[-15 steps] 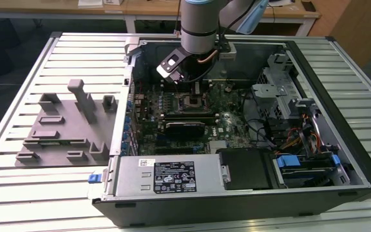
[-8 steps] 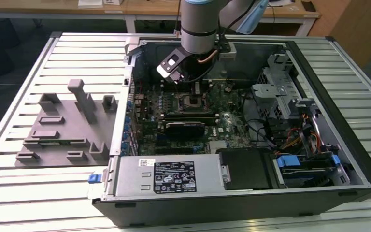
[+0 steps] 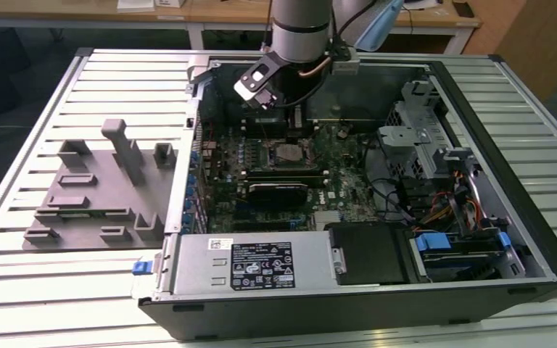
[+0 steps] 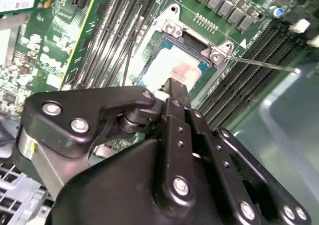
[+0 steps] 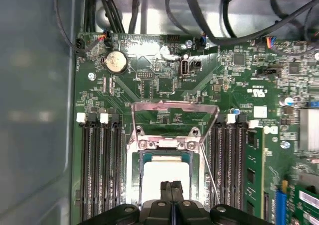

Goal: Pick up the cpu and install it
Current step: 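Place the cpu into insertion slot, then close the cpu cover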

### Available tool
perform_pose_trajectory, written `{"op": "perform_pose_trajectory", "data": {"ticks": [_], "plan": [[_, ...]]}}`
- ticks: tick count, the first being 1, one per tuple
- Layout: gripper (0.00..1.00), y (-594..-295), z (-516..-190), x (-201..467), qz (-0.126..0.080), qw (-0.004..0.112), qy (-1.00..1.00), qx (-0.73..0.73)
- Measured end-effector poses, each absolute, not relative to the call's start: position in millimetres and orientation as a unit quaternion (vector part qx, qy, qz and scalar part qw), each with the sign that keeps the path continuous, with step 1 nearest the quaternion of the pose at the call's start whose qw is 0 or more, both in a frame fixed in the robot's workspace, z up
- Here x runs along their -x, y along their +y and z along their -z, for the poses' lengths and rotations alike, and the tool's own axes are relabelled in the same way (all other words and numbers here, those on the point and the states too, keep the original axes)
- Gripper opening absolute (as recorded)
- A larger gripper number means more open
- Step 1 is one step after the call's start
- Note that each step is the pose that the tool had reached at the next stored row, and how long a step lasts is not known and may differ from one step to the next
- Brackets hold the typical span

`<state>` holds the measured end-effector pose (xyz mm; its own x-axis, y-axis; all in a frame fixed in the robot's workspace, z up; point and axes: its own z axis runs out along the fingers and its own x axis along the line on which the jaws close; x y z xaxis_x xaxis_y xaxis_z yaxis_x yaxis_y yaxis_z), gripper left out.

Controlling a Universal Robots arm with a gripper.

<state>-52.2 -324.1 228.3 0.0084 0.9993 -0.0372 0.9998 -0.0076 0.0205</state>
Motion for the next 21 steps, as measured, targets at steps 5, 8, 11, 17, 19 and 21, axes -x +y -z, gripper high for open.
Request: {"op": "perform_pose_trajectory", "data": {"ticks": [5,8,11,17,19,21], "plan": [[0.11,-324,-243,52,0.006,0.021,0.704,-0.71],[0.11,-324,-251,52,0.006,0.021,0.704,-0.71],[0.11,-323,-260,52,0.006,0.022,0.704,-0.71],[0.11,-323,-270,52,0.006,0.023,0.704,-0.71],[0.11,-323,-270,52,0.005,0.023,0.704,-0.71],[0.11,-323,-271,52,0.006,0.023,0.704,-0.71]]}}
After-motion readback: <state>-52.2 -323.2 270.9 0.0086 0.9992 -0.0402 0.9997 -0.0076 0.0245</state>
